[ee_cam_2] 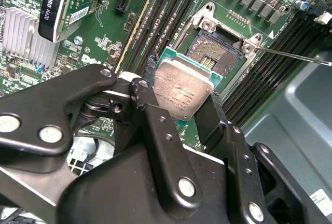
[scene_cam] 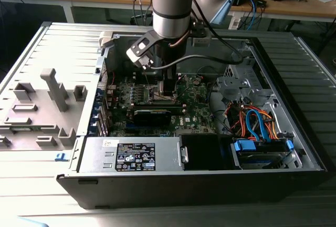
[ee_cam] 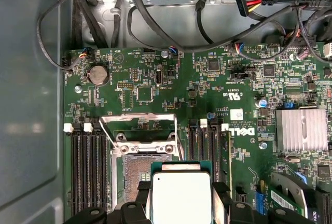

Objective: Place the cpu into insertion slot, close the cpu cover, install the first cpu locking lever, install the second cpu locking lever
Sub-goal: 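Place the cpu into insertion slot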

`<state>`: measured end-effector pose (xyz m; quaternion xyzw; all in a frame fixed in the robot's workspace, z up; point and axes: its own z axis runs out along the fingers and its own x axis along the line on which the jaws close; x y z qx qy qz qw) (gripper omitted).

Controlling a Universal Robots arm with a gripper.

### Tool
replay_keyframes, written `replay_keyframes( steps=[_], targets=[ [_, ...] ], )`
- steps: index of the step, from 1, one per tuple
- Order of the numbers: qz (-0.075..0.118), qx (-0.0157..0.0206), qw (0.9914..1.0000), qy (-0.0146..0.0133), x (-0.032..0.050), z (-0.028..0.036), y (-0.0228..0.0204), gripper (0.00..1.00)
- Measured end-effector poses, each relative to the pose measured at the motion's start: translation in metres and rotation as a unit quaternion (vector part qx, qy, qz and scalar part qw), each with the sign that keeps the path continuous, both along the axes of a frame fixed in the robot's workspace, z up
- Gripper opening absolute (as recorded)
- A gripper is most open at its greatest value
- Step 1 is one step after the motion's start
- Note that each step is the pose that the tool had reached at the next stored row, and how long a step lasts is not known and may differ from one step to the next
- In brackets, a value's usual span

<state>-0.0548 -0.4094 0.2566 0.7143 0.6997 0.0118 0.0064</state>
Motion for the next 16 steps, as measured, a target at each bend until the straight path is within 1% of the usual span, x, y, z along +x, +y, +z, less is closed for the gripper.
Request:
replay_keyframes(
  steps=[10,14,16],
  targets=[
    [-0.001,0.0,1.0,0.0,0.0,-0.0017,0.0008,0.55],
    [-0.003,-0.0001,1.0,0.0,0.0,-0.0024,0.0047,0.55],
    [-0.002,0.0,1.0,0.0,0.0,-0.0028,0.0057,0.55]
  ],
)
